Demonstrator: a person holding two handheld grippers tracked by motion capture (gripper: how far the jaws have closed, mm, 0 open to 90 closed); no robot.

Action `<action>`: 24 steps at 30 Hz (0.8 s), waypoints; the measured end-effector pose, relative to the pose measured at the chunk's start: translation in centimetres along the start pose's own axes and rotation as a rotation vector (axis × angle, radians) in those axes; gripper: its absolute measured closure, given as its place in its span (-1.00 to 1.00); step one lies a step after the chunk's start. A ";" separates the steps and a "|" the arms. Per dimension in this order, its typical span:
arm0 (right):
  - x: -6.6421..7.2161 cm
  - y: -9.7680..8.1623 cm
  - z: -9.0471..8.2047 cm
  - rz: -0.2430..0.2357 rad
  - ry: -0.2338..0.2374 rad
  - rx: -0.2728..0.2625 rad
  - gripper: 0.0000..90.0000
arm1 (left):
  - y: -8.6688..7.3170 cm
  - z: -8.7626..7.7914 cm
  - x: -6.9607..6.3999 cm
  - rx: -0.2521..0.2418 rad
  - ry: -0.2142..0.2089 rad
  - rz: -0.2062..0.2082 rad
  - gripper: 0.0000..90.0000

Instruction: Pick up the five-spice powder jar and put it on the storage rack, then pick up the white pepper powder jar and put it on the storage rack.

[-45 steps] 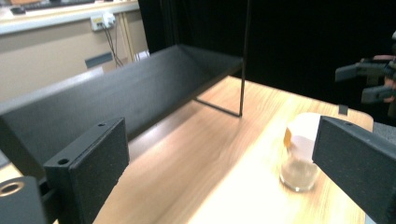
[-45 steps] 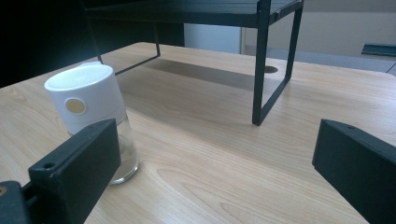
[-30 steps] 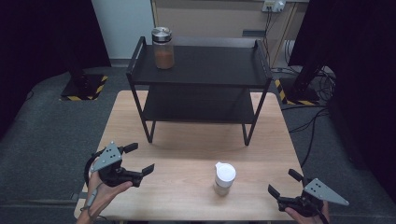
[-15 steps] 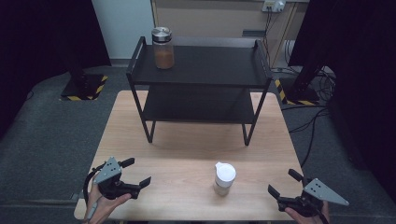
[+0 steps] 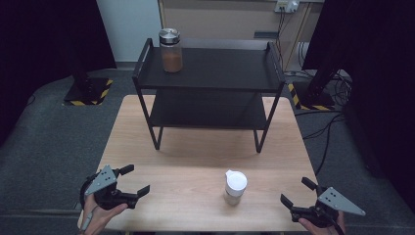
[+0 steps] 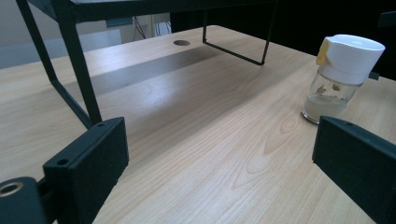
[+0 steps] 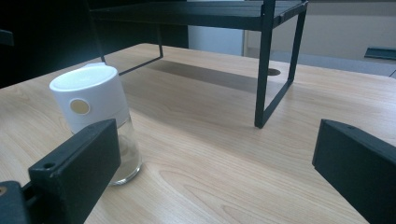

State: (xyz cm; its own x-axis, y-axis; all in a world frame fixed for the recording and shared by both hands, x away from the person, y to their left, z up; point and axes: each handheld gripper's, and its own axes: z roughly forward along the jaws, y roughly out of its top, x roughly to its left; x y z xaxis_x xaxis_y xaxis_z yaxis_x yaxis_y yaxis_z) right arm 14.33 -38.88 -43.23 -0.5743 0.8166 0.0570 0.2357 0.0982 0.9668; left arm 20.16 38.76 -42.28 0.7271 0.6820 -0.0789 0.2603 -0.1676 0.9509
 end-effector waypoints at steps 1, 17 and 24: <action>0.0 0.0 0.0 0.001 0.001 -0.001 -0.96 | 0.0 0.0 0.1 -0.005 -0.007 0.011 -0.94; 0.0 0.0 0.0 0.004 -0.001 -0.002 -0.96 | -0.2 0.1 1.6 -0.032 -0.120 0.035 -0.95; -0.1 0.0 0.1 0.003 0.003 -0.005 -0.97 | -0.4 -0.1 1.7 -0.049 -0.115 0.024 -0.95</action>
State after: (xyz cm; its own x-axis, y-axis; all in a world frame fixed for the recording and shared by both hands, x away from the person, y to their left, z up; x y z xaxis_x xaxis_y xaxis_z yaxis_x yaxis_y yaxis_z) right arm 14.42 -38.92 -43.29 -0.5758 0.8153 0.0611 0.2336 0.0924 0.9679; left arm 21.22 40.01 -42.79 0.8016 0.5914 -0.0871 0.2129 -0.1463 0.9661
